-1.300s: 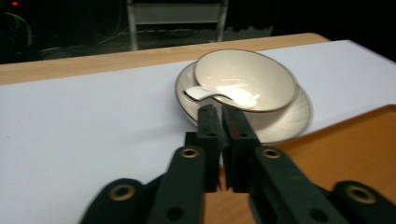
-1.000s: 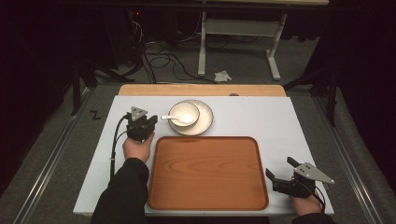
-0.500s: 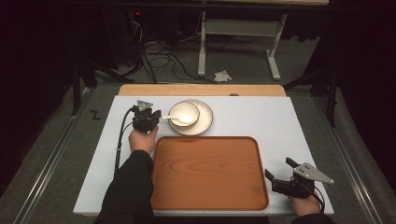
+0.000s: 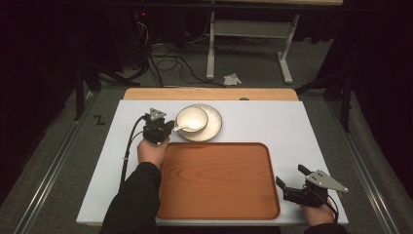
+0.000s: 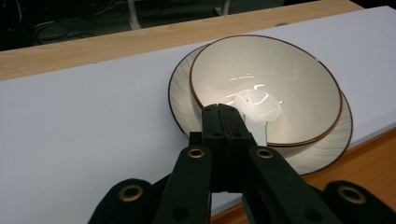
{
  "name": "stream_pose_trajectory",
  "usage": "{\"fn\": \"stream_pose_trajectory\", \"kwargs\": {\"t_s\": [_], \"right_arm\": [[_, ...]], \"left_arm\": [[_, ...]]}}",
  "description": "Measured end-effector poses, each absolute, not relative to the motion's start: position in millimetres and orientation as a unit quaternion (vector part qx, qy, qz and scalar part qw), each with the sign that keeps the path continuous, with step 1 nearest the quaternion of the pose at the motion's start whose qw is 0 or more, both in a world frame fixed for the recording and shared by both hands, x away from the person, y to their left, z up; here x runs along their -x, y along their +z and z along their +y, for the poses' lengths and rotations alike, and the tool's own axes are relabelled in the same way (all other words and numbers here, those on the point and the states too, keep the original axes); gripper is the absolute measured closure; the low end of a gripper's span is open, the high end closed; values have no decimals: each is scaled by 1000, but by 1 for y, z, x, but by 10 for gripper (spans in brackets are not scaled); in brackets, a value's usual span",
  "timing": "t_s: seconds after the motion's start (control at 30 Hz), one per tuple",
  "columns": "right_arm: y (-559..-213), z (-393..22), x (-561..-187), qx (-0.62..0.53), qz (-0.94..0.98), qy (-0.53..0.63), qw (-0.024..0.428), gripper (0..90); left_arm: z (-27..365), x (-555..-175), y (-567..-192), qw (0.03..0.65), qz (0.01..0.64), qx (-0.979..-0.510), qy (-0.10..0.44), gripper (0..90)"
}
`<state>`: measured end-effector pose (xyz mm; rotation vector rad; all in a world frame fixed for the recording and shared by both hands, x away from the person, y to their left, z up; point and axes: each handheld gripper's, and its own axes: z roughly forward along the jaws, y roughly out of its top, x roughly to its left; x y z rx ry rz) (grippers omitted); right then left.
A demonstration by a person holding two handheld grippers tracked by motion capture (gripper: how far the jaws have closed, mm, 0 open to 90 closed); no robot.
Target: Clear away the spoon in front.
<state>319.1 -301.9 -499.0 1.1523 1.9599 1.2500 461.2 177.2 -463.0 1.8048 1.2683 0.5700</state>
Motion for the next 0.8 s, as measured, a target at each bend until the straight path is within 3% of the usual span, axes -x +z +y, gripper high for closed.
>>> {"fn": "stream_pose_trajectory", "kwargs": {"t_s": [0.8], "right_arm": [[-499, -301, -319, -425, 728, 465, 270, 59]], "left_arm": [[159, -438, -459, 445, 488, -724, 198, 900]]}}
